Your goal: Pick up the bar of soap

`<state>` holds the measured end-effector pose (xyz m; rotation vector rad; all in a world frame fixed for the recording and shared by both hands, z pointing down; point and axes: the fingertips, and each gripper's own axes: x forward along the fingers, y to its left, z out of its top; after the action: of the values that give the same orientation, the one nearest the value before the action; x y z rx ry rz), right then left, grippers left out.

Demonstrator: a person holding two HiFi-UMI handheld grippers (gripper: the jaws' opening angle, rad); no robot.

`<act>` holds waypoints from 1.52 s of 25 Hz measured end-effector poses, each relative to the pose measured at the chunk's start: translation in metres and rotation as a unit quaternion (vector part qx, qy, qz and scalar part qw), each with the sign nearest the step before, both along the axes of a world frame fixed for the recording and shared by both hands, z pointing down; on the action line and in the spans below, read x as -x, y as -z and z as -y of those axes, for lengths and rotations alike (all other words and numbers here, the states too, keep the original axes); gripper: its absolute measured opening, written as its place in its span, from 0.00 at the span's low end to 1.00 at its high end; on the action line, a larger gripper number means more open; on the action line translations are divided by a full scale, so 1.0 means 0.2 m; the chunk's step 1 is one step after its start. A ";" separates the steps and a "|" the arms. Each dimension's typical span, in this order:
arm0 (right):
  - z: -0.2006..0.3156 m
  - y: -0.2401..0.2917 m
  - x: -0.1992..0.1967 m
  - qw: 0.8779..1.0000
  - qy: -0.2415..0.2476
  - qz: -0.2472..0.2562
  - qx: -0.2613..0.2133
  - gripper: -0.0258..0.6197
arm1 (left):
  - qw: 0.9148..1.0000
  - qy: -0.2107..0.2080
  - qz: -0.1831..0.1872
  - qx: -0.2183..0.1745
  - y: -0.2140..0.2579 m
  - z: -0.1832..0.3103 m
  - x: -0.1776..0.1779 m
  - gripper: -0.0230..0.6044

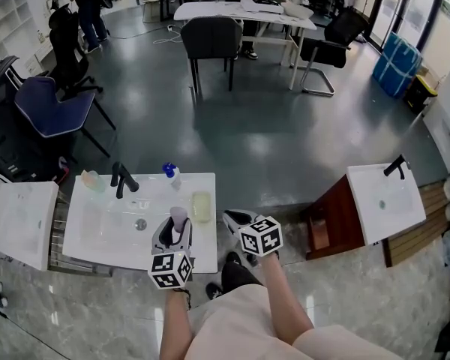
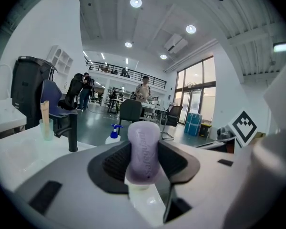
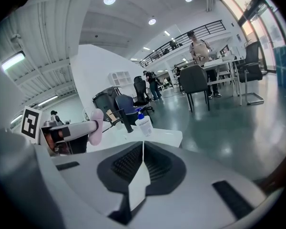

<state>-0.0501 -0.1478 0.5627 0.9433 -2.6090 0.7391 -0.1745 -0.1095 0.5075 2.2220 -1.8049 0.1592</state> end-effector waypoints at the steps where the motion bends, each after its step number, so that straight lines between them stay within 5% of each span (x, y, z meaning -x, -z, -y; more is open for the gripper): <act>1: 0.00 0.00 0.00 1.000 -0.001 0.001 0.000 0.05 | 1.000 -0.001 0.000 0.000 0.00 0.00 0.00 0.34; 38: -0.01 0.01 -0.09 0.999 -0.013 0.029 -0.008 0.05 | 1.000 0.004 0.005 0.000 -0.01 -0.04 -0.01 0.33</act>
<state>-0.0328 -0.1451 0.5598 0.9765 -2.6603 0.7636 -0.1718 -0.1008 0.5098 2.2180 -1.8189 0.1701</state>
